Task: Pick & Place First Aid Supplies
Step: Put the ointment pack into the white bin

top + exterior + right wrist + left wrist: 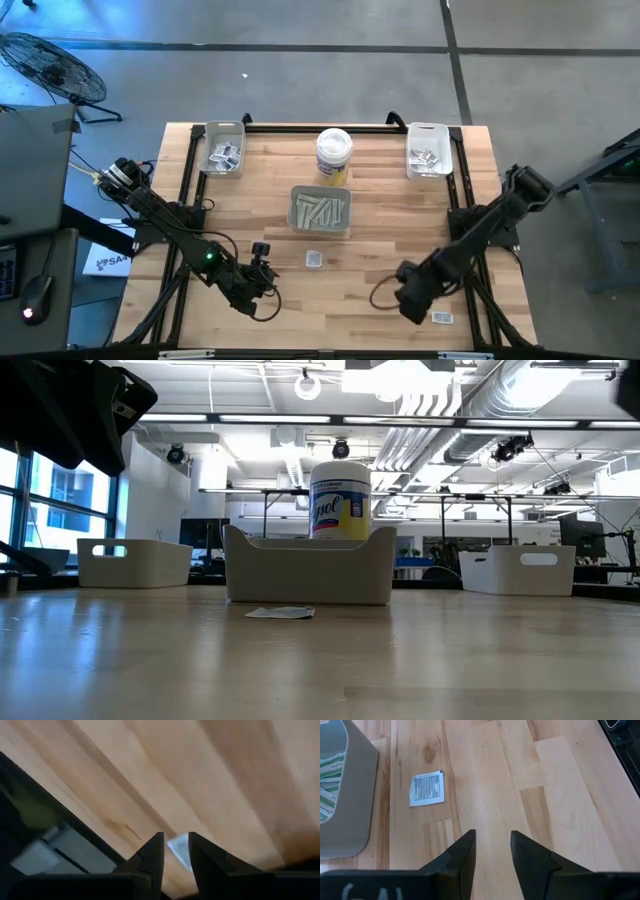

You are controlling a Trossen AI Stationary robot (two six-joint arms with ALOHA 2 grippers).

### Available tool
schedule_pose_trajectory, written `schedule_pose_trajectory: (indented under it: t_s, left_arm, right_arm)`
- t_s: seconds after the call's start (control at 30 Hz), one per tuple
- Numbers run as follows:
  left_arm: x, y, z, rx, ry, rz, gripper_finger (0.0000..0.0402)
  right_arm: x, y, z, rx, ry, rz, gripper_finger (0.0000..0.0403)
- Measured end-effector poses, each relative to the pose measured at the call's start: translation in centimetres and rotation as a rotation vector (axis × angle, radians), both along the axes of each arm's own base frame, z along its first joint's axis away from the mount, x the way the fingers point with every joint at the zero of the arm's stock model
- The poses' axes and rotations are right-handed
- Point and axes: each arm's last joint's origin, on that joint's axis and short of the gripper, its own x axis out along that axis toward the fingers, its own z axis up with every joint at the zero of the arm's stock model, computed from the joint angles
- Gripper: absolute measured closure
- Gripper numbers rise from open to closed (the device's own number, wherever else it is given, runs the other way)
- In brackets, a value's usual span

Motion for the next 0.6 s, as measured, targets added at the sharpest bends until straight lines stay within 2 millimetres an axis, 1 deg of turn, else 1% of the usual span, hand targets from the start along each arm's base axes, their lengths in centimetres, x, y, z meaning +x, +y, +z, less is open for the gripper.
schedule_pose_trajectory:
  t_s: [0.13, 0.23, 0.4, 0.5, 0.6]
  left_arm:
    - [0.0, 0.0, 0.0, 0.000, 0.000, 0.000, 0.0282]
    - [0.0, 0.0, 0.0, 0.000, 0.000, 0.000, 0.0282]
    - [0.0, 0.0, 0.0, 0.000, 0.000, 0.000, 0.0282]
    - [0.0, 0.0, 0.0, 0.000, 0.000, 0.000, 0.0282]
    - [0.0, 0.0, 0.0, 0.000, 0.000, 0.000, 0.0282]
  right_arm:
    - [-1.0, 1.5, -1.8, -0.019, 0.094, 0.020, 0.0321]
    - [-1.7, 2.4, -2.7, -0.034, 0.116, 0.031, 0.0320]
    - [-2.4, 3.3, -3.1, -0.057, 0.152, -0.003, 0.0320]
    - [-2.9, 3.3, -3.2, -0.085, 0.182, -0.040, 0.0320]
    - [-3.3, 3.2, -3.2, -0.113, 0.200, -0.037, 0.0320]
